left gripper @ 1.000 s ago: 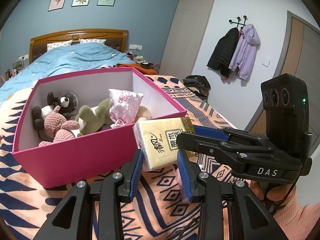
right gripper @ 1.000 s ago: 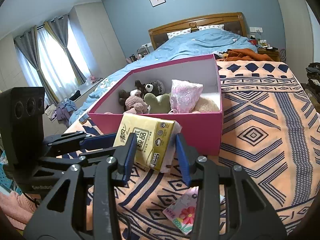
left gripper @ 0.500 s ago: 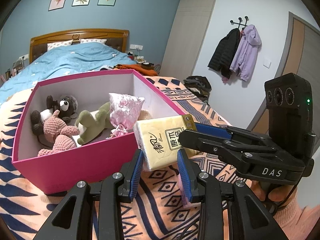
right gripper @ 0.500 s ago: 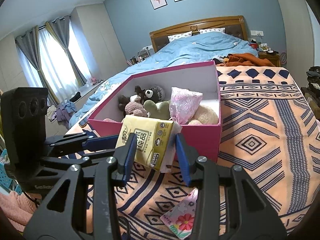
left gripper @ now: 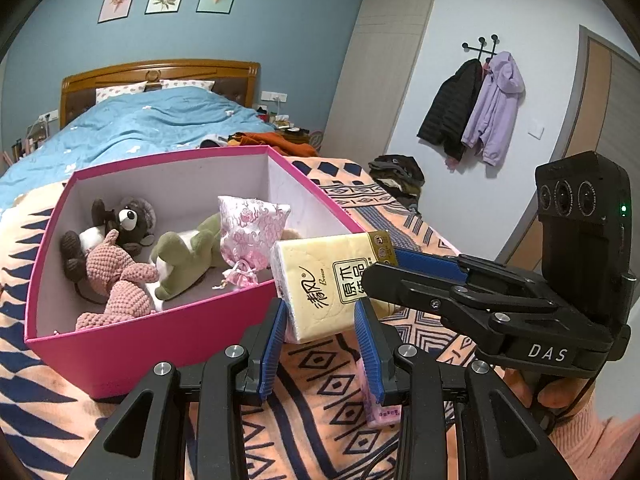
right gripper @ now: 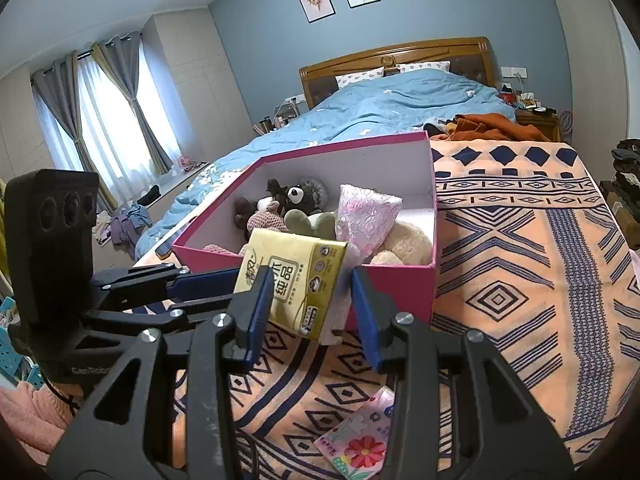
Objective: Organize objects
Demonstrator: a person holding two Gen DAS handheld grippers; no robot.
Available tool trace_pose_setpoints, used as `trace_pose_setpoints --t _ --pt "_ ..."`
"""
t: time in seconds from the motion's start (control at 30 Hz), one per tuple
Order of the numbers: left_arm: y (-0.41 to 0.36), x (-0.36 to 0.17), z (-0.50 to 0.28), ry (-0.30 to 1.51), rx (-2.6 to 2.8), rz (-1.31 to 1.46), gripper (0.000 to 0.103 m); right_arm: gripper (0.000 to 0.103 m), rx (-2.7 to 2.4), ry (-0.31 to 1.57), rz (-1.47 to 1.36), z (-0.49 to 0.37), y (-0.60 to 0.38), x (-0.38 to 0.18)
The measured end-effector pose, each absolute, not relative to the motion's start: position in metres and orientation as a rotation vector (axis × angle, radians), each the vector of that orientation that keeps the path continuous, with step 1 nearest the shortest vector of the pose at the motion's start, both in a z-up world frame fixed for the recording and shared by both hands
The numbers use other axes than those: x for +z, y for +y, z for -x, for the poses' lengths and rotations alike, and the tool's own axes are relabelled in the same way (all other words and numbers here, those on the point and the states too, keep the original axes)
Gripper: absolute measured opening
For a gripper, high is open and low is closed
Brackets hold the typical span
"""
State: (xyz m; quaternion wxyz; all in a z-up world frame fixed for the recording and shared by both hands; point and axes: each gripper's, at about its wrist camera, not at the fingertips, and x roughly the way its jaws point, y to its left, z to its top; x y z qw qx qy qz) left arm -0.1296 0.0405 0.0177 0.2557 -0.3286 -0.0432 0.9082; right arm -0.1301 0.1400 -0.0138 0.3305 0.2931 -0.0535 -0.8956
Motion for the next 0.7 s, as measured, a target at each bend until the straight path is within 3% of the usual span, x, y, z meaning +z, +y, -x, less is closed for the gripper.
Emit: trace_pose_setpoints --t 0.7 --pt "0.045 0.028 0.142 -0.119 2.478 0.867 0.035 0.043 -2.359 -0.143 -0.74 0.138 0.143 -0.004"
